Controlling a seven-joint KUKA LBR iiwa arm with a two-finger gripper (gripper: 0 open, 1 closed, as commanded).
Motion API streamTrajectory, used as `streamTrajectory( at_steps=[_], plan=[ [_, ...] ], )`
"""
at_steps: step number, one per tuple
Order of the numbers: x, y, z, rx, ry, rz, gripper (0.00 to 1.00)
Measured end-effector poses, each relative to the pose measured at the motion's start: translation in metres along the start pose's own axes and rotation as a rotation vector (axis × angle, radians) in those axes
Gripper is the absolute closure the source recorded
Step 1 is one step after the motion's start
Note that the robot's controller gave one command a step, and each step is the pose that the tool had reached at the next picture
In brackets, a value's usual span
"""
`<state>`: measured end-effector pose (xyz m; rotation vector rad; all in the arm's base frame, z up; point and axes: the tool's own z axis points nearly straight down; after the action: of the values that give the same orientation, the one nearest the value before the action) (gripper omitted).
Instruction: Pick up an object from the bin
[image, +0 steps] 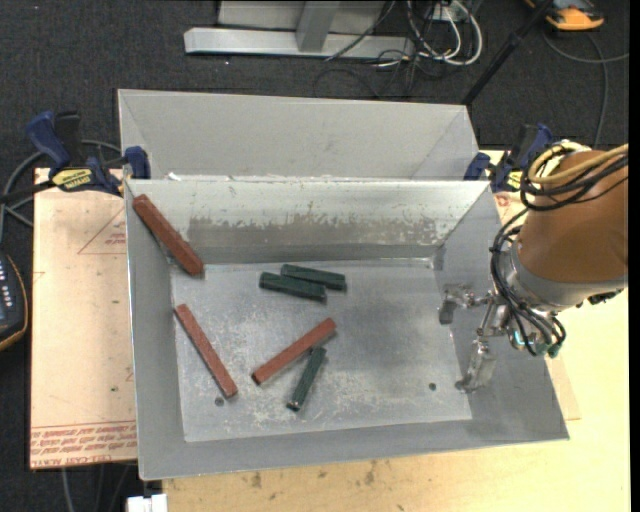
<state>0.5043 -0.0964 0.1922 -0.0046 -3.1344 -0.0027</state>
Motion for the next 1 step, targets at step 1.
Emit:
streamTrajectory(
  at_steps=[1],
  plan=[
    [-0.0188,0.1427,-0.0209,-0.001,-0.011,-0.235,0.00]
  ],
)
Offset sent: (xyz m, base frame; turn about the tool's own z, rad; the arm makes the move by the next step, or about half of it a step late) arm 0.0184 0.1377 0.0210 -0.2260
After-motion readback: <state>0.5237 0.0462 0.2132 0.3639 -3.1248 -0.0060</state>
